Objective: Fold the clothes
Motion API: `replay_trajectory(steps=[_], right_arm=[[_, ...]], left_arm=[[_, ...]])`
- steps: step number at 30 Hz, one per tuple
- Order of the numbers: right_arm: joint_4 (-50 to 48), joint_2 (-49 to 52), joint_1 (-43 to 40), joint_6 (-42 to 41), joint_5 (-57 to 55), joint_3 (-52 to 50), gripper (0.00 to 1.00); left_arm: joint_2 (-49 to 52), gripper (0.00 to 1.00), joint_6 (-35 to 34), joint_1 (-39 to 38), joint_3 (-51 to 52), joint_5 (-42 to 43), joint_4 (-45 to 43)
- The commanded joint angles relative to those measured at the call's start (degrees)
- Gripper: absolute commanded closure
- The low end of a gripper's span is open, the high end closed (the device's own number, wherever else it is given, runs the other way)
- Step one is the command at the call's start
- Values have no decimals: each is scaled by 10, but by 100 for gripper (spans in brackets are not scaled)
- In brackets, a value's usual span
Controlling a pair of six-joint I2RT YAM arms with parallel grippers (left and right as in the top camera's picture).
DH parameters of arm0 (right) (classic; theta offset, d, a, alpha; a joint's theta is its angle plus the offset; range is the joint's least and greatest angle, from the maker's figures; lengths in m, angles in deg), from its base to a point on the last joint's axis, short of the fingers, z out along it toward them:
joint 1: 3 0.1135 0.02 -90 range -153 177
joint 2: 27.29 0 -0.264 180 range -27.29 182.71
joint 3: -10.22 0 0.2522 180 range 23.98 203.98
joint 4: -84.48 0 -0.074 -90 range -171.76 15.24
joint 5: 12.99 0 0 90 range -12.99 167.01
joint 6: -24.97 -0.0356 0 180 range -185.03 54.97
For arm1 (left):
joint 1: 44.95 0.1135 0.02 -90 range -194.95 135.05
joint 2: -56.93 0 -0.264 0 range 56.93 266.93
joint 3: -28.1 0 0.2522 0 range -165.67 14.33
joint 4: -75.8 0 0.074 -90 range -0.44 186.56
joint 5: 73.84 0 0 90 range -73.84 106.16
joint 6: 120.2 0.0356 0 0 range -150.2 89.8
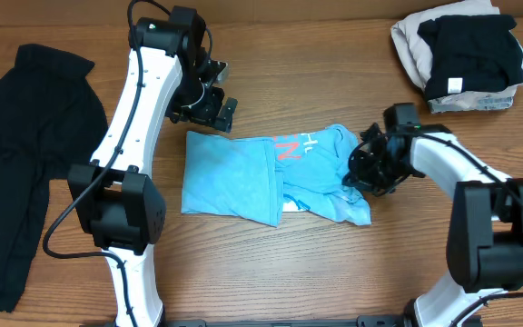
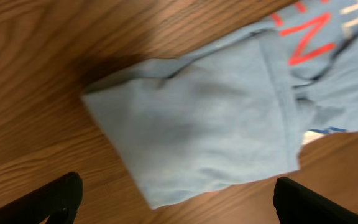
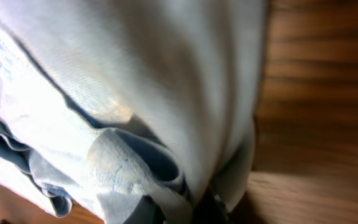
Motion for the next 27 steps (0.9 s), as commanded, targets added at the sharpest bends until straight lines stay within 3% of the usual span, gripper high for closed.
replay_trajectory(steps=[1, 8, 13, 19, 27], right_arm=[[30, 0, -57, -5, 14, 37, 96], [143, -21, -155, 81, 4, 135, 96], [230, -21, -151, 116, -8, 223, 96], [279, -21, -37, 115, -9, 306, 96], [215, -20, 171, 20, -36, 306, 96]], left_arm=[[-16, 0, -8, 15, -12, -63, -3], [-16, 0, -17, 73, -12, -75, -1], [-16, 0, -16, 110, -12, -76, 2], [-16, 0, -14, 131, -12, -76, -8], [-16, 0, -14, 131, -12, -76, -19]])
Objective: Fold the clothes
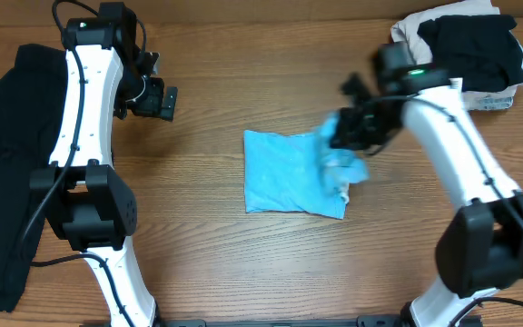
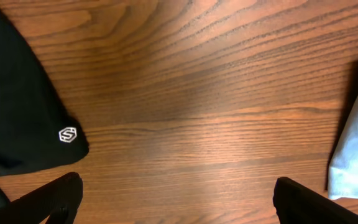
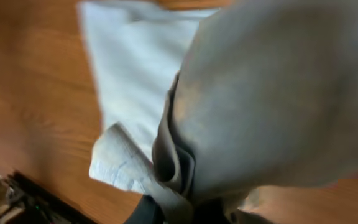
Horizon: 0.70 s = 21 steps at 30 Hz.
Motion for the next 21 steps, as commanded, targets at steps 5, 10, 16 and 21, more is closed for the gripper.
replay_trajectory(steps=[5, 10, 16, 21], right_arm=[[-126, 1, 194, -106, -63, 9, 68], [-150, 9, 251, -126, -101, 9, 0], [-97, 9, 218, -128, -106, 17, 0], [-50, 9, 153, -136, -120, 16, 0]], left_arm=[[-16, 0, -5, 1, -12, -3, -5], [-16, 0, -5, 1, -11, -3, -7], [-16, 0, -5, 1, -10, 7, -8], [-16, 0, 14, 0, -9, 60, -13]])
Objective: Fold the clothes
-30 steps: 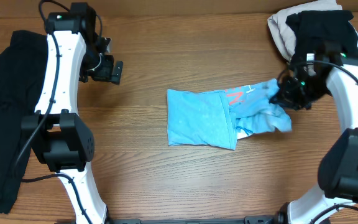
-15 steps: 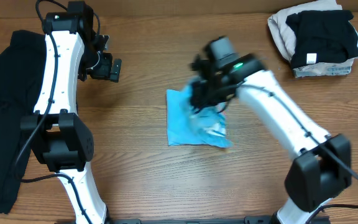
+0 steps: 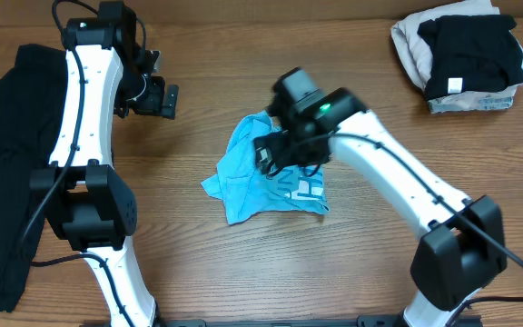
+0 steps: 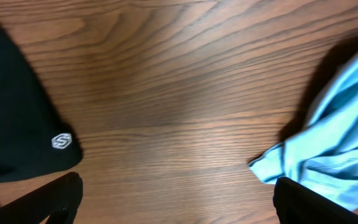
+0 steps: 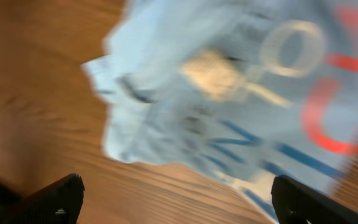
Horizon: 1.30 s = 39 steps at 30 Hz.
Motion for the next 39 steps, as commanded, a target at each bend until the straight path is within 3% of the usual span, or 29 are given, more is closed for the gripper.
replay_trajectory(steps=[1, 7, 15, 24, 32, 39], right_arm=[[16, 3, -45, -9, -19, 16, 0], [22, 3, -91, 21, -19, -19, 0], [12, 3, -96, 21, 3, -115, 1], [-98, 3, -94, 21, -3, -234, 7], [-171, 3, -124, -78, -153, -273, 7], [-289, 3, -204, -89, -207, -273, 10]], left_arm=[[-16, 0, 17, -1, -7, 54, -9], [-16, 0, 46, -18, -5, 134, -26], [-16, 0, 59, -37, 1, 136, -28], [-16, 0, 59, -56, 10, 136, -46], [-16, 0, 59, -63, 10, 136, -47], [-16, 0, 59, -63, 10, 135, -47]])
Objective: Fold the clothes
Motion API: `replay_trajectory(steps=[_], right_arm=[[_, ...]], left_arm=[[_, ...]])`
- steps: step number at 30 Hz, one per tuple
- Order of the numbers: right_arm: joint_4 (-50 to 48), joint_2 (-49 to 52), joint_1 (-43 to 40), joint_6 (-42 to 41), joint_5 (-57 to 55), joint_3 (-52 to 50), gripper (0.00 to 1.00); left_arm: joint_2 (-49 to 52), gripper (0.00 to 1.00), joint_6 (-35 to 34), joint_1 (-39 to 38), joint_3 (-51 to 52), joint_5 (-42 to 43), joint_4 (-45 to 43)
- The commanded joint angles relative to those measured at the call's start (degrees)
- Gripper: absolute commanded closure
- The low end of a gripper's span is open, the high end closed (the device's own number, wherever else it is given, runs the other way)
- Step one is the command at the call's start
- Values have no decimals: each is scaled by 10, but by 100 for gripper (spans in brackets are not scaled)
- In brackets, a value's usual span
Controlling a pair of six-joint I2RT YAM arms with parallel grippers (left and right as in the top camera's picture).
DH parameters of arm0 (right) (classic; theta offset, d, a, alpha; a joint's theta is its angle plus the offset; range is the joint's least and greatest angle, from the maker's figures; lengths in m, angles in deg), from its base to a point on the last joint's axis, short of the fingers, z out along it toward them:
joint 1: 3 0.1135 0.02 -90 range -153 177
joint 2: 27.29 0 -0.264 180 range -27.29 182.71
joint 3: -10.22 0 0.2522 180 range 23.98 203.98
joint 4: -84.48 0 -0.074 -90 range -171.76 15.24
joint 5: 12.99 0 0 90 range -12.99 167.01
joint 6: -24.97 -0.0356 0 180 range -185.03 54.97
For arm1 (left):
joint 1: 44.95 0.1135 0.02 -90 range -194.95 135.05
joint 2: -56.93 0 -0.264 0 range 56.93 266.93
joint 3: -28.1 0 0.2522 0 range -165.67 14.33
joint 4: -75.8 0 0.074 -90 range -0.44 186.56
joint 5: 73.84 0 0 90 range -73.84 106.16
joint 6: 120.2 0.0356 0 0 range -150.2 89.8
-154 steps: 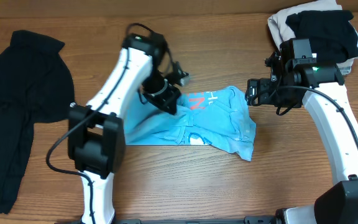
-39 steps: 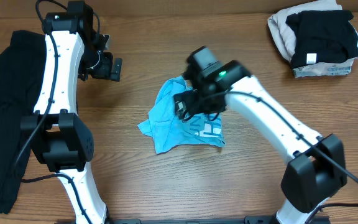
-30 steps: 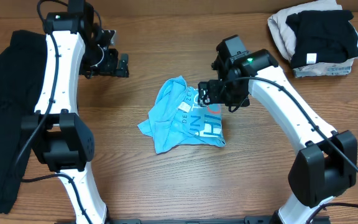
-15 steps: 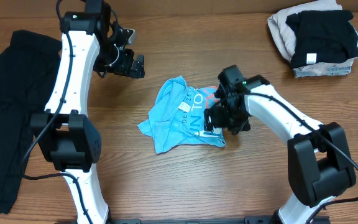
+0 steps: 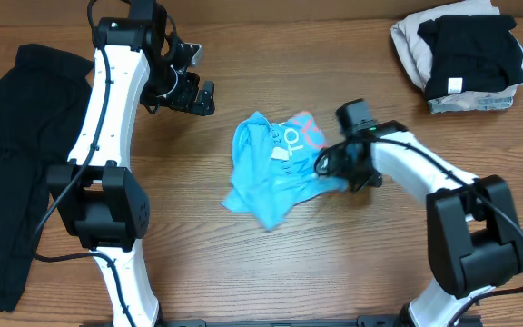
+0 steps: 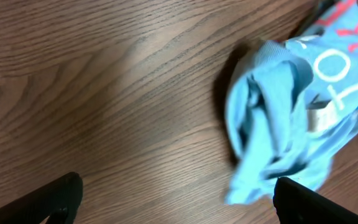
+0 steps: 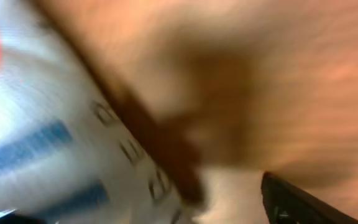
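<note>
The light blue shirt with red and white lettering lies crumpled in a heap at the table's middle. It also shows at the right of the left wrist view as the blue shirt. My right gripper sits low at the heap's right edge. Its wrist view is blurred: one dark finger shows at the right and cloth fills the left, with nothing seen clamped. My left gripper hangs open up-left of the shirt, over bare wood, with its fingers spread wide.
A black garment lies spread along the table's left side. A stack of folded clothes, beige under black, sits at the back right corner. Bare wood shows in front of the blue heap.
My right gripper was over the heap's middle and is now low at its right edge. The heap has changed shape and sits slightly further right. My left gripper has moved right, closer to the shirt.
At first the shirt lay flat and partly folded, my right gripper shut on its right end and the left one open at its back-left corner. Then the right held that end up further right while the left was over by the black garment. Later the shirt lay crumpled, released.
</note>
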Motion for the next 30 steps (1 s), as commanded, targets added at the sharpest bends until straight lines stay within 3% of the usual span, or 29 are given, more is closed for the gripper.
replay_trajectory(steps=[1, 4, 6, 9, 13, 21, 26, 30], right_arm=[[-69, 2, -58, -20, -70, -4, 10], [-158, 2, -106, -26, -47, 0, 8], [-179, 2, -136, -26, 26, 21, 4], [-113, -3, -169, -26, 153, 94, 4], [27, -21, -167, -15, 210, 185, 2], [212, -30, -76, 7, 174, 195, 1], [204, -29, 0, 4, 70, 112, 1], [158, -29, 26, -49, -26, 39, 1]], left_arm=[[-16, 0, 11, -7, 3, 9, -3], [-16, 0, 11, -12, 3, 9, -9], [-16, 0, 10, -15, 3, 9, -14], [-16, 0, 9, -16, 3, 9, -14], [-16, 0, 9, -15, 3, 9, -12], [-16, 0, 9, -14, 3, 6, -13], [-16, 0, 9, -14, 3, 2, -15], [-16, 0, 9, -14, 3, 2, -15]])
